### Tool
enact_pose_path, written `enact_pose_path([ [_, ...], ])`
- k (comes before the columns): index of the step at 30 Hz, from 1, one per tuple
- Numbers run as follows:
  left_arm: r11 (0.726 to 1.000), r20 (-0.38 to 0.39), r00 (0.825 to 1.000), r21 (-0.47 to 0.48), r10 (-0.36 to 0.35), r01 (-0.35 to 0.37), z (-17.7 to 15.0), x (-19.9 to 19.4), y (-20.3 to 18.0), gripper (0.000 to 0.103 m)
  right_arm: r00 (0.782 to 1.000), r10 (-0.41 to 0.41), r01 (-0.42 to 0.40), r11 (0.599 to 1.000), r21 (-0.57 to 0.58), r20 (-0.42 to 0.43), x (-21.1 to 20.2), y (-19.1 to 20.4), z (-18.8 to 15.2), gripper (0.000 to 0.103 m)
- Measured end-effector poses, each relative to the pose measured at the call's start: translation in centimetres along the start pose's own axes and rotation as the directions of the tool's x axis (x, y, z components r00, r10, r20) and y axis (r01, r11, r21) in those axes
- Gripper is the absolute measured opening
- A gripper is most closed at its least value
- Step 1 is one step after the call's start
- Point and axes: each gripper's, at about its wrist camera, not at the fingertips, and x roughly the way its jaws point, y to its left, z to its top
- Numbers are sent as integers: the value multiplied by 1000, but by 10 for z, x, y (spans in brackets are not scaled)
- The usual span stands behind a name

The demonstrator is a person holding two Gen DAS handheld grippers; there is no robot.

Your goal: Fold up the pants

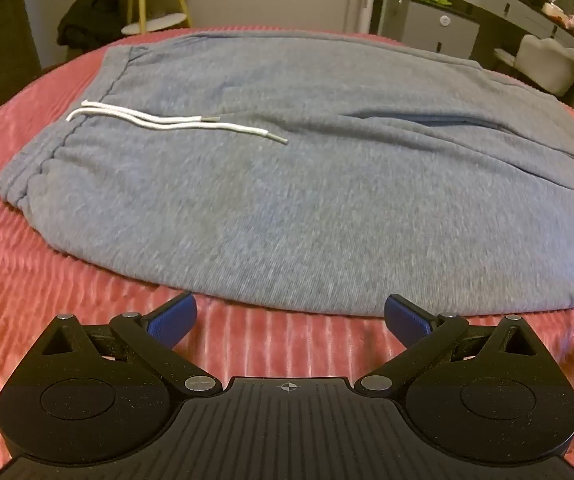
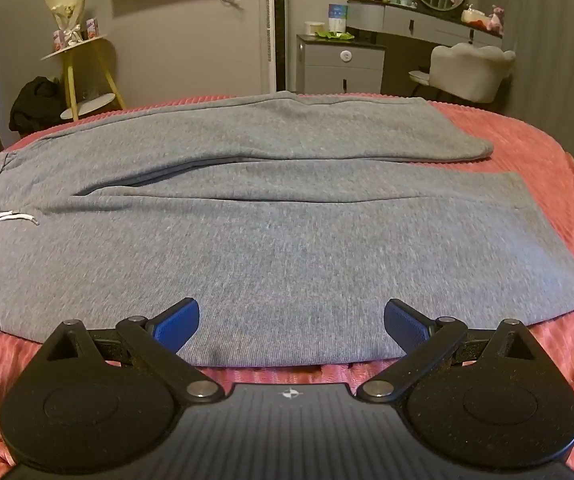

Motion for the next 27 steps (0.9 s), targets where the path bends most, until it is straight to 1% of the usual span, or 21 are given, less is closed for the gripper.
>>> enact_pose_path([
  [27, 1000, 2, 1000, -6, 9, -9, -2, 3, 2, 103, 1000, 7, -7, 1000, 20, -8, 3, -3, 0, 99],
])
